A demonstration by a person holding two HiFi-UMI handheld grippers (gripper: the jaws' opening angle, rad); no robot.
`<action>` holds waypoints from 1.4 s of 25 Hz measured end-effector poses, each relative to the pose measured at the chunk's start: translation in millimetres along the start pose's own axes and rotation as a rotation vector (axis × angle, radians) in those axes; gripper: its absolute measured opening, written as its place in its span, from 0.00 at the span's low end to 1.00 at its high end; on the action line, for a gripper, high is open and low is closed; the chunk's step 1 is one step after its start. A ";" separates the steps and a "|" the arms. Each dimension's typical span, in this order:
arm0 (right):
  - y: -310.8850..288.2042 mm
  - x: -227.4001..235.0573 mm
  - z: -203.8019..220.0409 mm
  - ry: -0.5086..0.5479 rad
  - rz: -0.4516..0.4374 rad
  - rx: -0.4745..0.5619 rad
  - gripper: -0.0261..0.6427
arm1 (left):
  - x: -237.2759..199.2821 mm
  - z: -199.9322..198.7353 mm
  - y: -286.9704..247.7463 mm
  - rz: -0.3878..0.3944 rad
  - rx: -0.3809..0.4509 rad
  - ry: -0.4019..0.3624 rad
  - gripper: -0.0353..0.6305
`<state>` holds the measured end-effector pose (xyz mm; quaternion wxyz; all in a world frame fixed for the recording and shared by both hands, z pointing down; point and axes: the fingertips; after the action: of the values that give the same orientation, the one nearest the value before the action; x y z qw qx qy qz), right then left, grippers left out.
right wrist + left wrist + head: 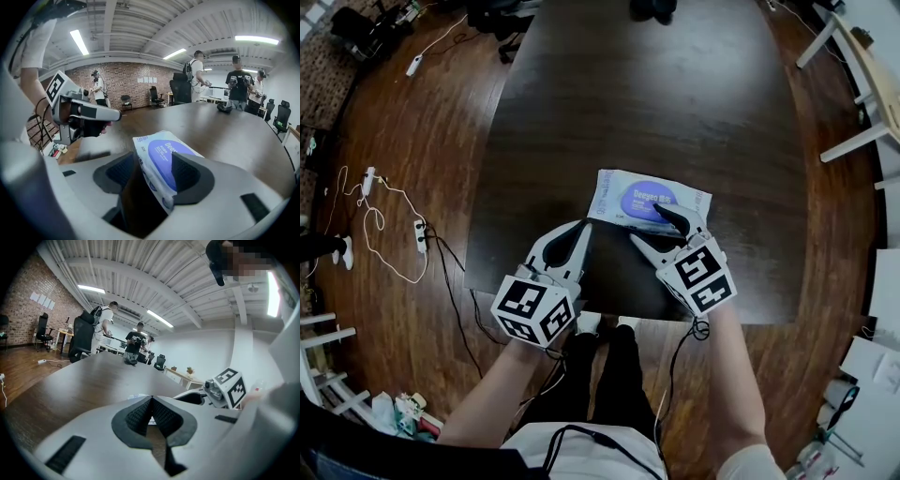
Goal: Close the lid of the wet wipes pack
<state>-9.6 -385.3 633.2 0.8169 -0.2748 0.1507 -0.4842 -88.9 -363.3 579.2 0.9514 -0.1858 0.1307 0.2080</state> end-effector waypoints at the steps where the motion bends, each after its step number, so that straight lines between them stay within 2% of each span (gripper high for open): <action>1: -2.0 -1.0 0.2 0.004 -0.005 -0.011 0.41 | -0.5 -0.4 -0.3 0.000 0.000 -0.001 0.05; 15: -6.5 -1.3 11.4 0.003 -0.042 -0.102 0.41 | 2.7 1.6 -6.2 0.016 0.000 0.007 0.05; 22: -9.0 -1.5 10.1 -0.041 -0.031 -0.088 0.41 | -0.6 -2.2 2.4 0.010 -0.005 0.013 0.05; 24: -3.6 1.1 2.9 -0.058 0.007 -0.048 0.41 | 0.8 -11.5 4.8 0.014 0.005 0.004 0.05; 28: 30.7 9.8 -33.7 -0.149 0.096 0.097 0.41 | 4.8 -43.9 10.7 0.027 0.043 -0.032 0.05; 35: 169.0 -1.6 -120.9 -0.252 0.254 0.365 0.41 | 45.3 -135.4 52.3 0.064 0.139 -0.127 0.05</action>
<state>47.3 -356.3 435.5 0.9195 -0.1598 -0.0091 -0.3589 -95.6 -358.6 427.3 0.9612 -0.1017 0.0903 0.2402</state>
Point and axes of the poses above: the fingertips, and each gripper's own axes: y backward along the fingers, x to its right, z out of its underside, and after that the axes turned 1 degree about -y, right-handed
